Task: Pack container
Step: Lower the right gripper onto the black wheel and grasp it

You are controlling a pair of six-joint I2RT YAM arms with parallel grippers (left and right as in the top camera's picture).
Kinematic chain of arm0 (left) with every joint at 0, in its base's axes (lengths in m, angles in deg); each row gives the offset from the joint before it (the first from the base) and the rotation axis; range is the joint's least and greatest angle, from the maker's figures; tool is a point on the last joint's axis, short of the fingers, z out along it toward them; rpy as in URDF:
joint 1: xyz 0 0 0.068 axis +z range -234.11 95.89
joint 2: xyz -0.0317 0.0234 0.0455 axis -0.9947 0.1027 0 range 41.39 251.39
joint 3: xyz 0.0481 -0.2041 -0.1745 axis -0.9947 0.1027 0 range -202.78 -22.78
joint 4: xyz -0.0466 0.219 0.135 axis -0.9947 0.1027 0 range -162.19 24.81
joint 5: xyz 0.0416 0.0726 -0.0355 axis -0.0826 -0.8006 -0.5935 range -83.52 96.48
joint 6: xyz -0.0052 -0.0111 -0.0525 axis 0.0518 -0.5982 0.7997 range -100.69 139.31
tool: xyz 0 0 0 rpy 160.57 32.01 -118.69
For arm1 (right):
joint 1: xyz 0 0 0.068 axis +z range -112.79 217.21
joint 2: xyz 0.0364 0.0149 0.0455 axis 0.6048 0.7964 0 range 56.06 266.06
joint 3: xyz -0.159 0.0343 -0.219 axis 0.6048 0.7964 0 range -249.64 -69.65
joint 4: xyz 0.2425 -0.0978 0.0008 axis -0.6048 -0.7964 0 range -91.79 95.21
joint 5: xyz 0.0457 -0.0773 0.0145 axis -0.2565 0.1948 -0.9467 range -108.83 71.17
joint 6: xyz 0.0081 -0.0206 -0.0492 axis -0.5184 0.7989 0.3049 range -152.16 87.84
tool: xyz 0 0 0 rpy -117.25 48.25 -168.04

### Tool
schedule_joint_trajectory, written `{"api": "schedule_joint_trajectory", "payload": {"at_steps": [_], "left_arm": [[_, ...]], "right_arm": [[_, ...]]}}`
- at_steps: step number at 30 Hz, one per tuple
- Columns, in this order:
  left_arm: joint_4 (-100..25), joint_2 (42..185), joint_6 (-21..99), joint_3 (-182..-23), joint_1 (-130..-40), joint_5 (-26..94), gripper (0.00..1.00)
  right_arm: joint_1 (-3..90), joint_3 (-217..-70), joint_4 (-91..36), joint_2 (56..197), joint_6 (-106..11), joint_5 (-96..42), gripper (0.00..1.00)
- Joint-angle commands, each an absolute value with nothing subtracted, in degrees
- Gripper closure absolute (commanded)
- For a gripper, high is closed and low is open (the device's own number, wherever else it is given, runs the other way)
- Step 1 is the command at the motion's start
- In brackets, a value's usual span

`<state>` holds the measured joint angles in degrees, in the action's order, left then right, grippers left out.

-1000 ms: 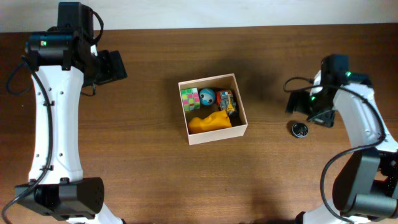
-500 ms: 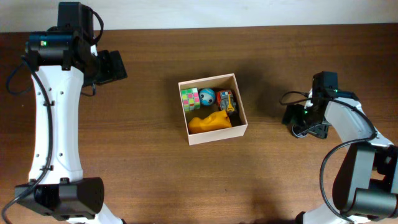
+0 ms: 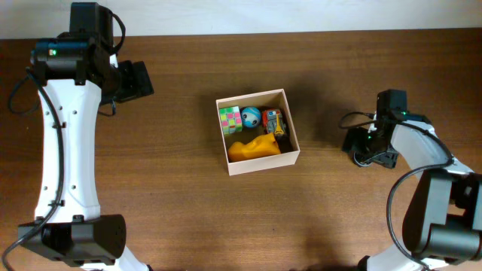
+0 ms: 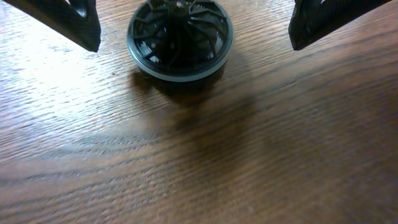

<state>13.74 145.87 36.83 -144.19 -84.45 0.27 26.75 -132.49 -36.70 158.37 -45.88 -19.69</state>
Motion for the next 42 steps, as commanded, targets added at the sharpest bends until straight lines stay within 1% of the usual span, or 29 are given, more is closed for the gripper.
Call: {"api": "schedule_joint_trajectory", "payload": {"at_steps": [1,3,6,11,15,27,38,42], "left_arm": [[13.60,145.85,35.93,-145.02,-84.36,0.46,0.01],[13.60,145.85,35.93,-145.02,-84.36,0.46,0.01],[13.60,145.85,35.93,-145.02,-84.36,0.46,0.01],[13.60,145.85,35.93,-145.02,-84.36,0.46,0.01],[13.60,145.85,35.93,-145.02,-84.36,0.46,0.01],[13.60,145.85,35.93,-145.02,-84.36,0.46,0.01],[13.60,145.85,35.93,-145.02,-84.36,0.46,0.01],[13.60,145.85,35.93,-145.02,-84.36,0.46,0.01]], "right_arm": [[26.62,-131.88,-36.66,160.57,-46.67,-19.41,0.09],[26.64,-131.88,-36.44,161.43,-46.67,-19.69,0.10],[26.64,-131.88,-36.35,161.88,-46.95,-19.71,0.16],[26.62,-131.90,-35.74,161.88,-47.69,-19.62,0.17],[26.62,-131.90,-35.65,161.88,-47.69,-19.58,0.23],[26.62,-131.88,-35.02,163.17,-47.71,-19.60,0.25],[26.64,-131.95,-35.11,163.15,-47.69,-19.62,0.43],[26.64,-133.04,-36.18,163.15,-47.69,-19.62,0.45]]}}
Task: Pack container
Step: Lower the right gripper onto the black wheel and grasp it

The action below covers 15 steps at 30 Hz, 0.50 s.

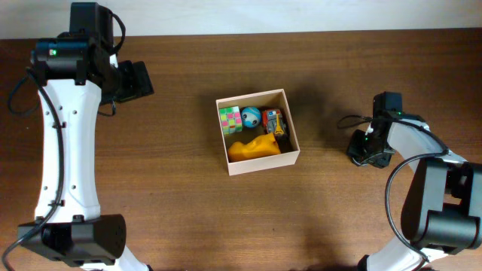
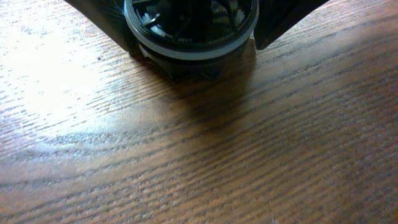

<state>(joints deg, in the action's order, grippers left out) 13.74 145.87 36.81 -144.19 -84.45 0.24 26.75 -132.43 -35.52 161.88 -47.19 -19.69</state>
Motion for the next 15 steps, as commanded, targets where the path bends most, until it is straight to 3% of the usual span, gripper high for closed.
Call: {"api": "schedule_joint_trajectory", "payload": {"at_steps": [1,13,15], "left_arm": [[13.60,145.85,35.93,-145.02,-84.36,0.46,0.01],[13.60,145.85,35.93,-145.02,-84.36,0.46,0.01],[13.60,145.85,35.93,-145.02,-84.36,0.46,0.01]], "right_arm": [[26.64,-133.67,-36.79,163.15,-47.67,-19.62,0.45],[28.07,-143.99,-45.20,160.90,-47.04,-19.65,0.45],[28.22,-145.11,-46.10,160.88,-47.06,-19.65,0.39]]}}
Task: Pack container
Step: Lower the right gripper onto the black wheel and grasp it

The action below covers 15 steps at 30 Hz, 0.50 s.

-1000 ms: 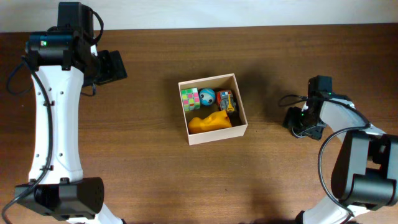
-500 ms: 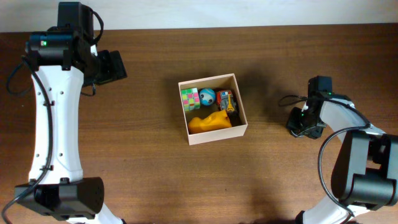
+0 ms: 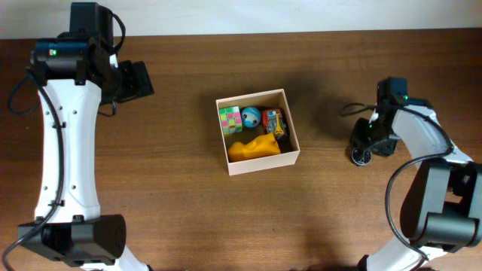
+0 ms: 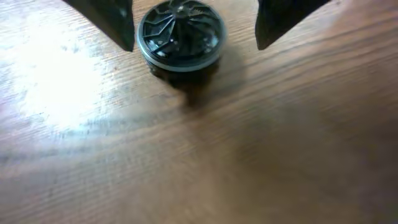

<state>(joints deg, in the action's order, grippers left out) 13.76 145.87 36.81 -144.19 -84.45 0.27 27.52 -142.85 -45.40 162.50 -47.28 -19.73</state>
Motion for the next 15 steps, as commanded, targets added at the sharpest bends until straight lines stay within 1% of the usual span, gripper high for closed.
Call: {"api": "schedule_joint_trajectory", "payload": {"at_steps": [1,5,6,7,9,15], "left_arm": [[13.60,145.85,35.93,-145.02,-84.36,0.46,0.01],[13.60,145.85,35.93,-145.02,-84.36,0.46,0.01],[13.60,145.85,35.93,-145.02,-84.36,0.46,0.01],[13.60,145.85,35.93,-145.02,-84.36,0.46,0.01],[13.60,145.85,35.93,-145.02,-84.36,0.46,0.01],[13.60,145.85,35.93,-145.02,-84.36,0.46,0.01]], "right_arm": [[28.20,-145.08,-46.25,160.88,-47.06,-19.60,0.35],[28.20,-144.47,-46.91,161.21,-47.04,-19.47,0.33],[28.20,-144.08,-46.91,161.21,-47.06,-19.34,0.28],[28.20,-143.51,-46.89,161.21,-47.08,-19.03,0.20],[28.20,-142.46,-46.89,161.21,-47.12,-18.14,0.16],[28.15,-138.66,-44.07,161.34,-47.71,-16.87,0.18]]}}
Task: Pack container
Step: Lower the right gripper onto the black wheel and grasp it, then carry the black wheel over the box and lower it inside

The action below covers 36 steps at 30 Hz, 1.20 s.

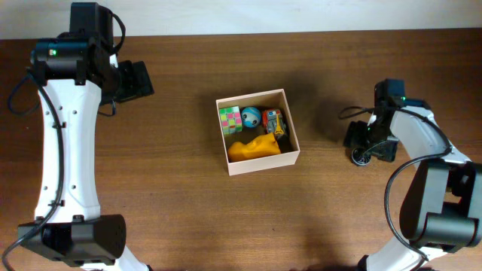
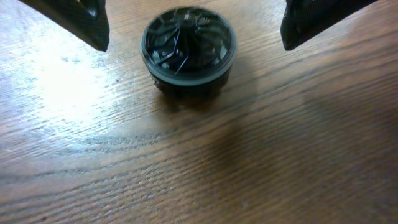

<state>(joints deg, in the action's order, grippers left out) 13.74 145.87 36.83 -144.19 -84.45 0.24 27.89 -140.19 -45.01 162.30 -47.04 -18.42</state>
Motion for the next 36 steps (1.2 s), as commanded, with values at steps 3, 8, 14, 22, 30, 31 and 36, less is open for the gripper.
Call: {"api": "schedule_joint_trajectory", "payload": {"at_steps": [3,8,14,22,30,31,36], "left_arm": [[13.60,145.85,35.93,-145.02,-84.36,0.46,0.01],[13.60,145.85,35.93,-145.02,-84.36,0.46,0.01],[13.60,145.85,35.93,-145.02,-84.36,0.46,0.01],[13.60,145.85,35.93,-145.02,-84.36,0.46,0.01],[13.60,145.85,35.93,-145.02,-84.36,0.46,0.01],[13.60,145.85,35.93,-145.02,-84.36,0.46,0.01],[13.60,145.85,35.93,-145.02,-84.36,0.46,0.01]], "right_arm": [[28.17,-136.89,-41.71,161.34,-47.93,-16.87,0.21],[28.15,-134.51,-38.60,161.38,-49.09,-16.85,0.26],[28.15,-132.47,-36.68,161.43,-49.20,-16.83,0.31],[28.15,-132.30,-33.71,161.43,-49.18,-16.85,0.42],[28.15,-132.71,-33.60,161.43,-49.18,-16.85,0.46],[28.15,-132.71,-33.64,161.43,-49.18,-16.85,0.47],[28.17,-132.74,-34.03,161.29,-49.18,-17.05,0.52]]}}
